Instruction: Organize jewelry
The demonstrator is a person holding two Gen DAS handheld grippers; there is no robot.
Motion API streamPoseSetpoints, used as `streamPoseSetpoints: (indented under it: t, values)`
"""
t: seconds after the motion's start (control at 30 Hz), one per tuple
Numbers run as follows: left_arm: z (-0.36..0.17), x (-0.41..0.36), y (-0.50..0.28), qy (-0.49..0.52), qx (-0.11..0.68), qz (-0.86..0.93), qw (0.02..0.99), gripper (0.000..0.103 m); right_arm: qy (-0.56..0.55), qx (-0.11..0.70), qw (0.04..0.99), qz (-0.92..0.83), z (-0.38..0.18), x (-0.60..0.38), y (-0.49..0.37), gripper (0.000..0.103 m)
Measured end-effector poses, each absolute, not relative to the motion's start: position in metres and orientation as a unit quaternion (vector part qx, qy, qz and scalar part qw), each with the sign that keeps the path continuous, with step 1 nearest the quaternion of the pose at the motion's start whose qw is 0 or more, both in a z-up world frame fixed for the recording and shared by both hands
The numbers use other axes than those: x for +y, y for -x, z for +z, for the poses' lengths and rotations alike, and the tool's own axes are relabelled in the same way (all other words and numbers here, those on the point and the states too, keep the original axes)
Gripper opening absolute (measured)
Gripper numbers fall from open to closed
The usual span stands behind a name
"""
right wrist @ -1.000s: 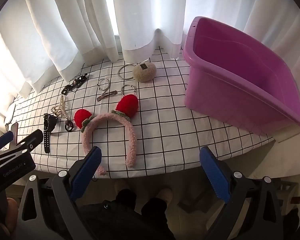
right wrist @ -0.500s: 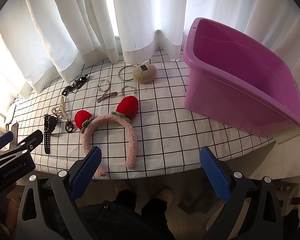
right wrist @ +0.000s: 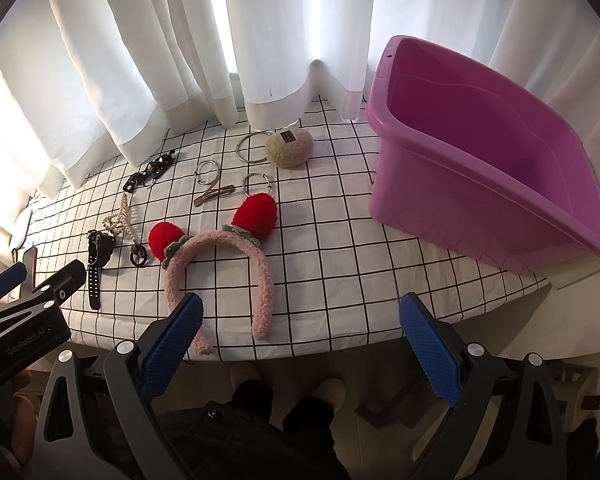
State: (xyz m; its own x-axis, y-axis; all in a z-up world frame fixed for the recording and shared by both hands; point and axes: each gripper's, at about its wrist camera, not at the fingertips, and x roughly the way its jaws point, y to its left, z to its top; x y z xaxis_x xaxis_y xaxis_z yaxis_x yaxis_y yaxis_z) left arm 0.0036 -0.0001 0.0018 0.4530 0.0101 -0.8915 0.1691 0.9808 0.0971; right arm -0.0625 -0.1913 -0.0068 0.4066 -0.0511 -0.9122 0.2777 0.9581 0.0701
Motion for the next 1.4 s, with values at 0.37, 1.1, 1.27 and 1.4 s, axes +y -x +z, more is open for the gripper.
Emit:
streamPoseSetpoints:
  t: [0.37, 1.1, 1.27, 1.4]
  values:
    - [0.001, 0.0, -0.005, -0.085, 0.523, -0.046, 0.847, 0.097, -0.106, 0.535, 0.832, -0.098, -0.008, -0.192, 0.061, 0.094]
    - [-0.003, 0.007, -0.003, -0.074, 0.529, -0.033, 0.845, 0.097, -0.114, 0.532, 0.835, -0.085, -0.01, -0.192, 0.06, 0.094]
    - [-0.011, 0.016, 0.0, -0.049, 0.541, -0.022, 0.839, 0.097, -0.127, 0.527, 0.838, -0.058, -0.014, -0.199, 0.064, 0.094]
    - [-0.02, 0.034, 0.004, -0.019, 0.542, -0.001, 0.84, 0.097, -0.109, 0.514, 0.85, -0.022, -0.02, -0.196, 0.068, 0.094]
